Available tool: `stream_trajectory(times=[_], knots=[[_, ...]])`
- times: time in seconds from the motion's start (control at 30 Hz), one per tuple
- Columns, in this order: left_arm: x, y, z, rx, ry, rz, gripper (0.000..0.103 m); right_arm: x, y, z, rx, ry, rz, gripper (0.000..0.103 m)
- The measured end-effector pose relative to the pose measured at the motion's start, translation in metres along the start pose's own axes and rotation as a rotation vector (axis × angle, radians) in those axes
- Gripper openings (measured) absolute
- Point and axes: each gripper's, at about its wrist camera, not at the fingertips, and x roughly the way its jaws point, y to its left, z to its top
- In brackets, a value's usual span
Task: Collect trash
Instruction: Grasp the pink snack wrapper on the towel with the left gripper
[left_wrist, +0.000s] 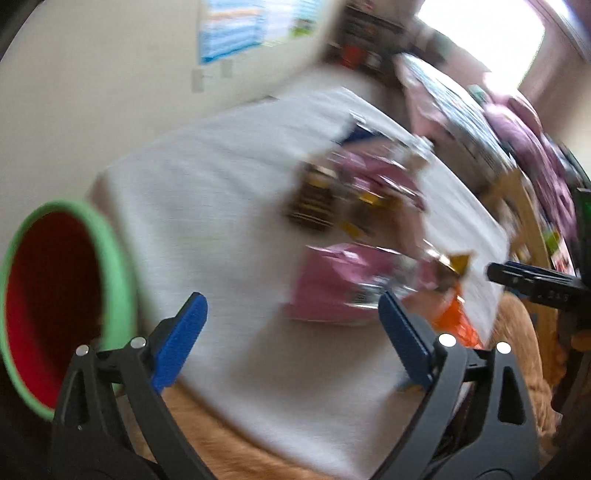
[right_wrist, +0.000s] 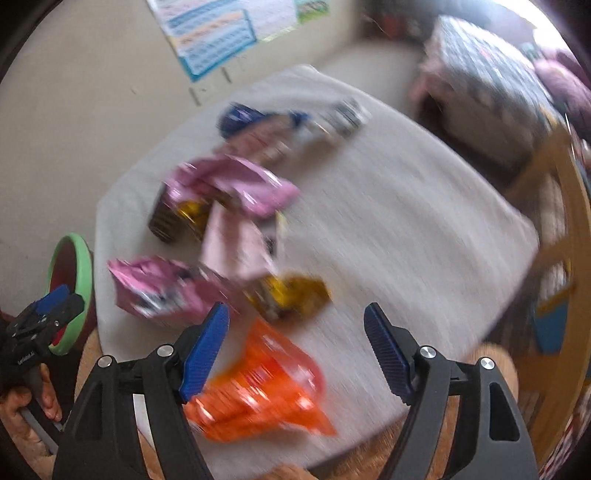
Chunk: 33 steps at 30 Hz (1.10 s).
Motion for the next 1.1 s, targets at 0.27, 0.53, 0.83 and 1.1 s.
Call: stream_trajectory(times=[0.27,0.53,0.83,1.1], knots=[[0.036,-0.054,0.011,0.213,0.053,0.038,0.093,0.007,0.007,-0.015,-0.034,0.050,0.082,0.074],[0.058,-0.082,0.016,0.627,0.161,0.079,0.097,0.009,0.007,-0.016,-0.031,0.056,0.101,0.079],[0.089,-0.078,0.015,0.638,0.270,0.096,0.085,0.010,0.006,-0.015,-0.026,0.057,0.072,0.079],[0.070,-0.052,0.025,0.433,0.300,0.046,0.062,0.016,0.010,-0.017,-0.036,0.077,0.071,0.079]])
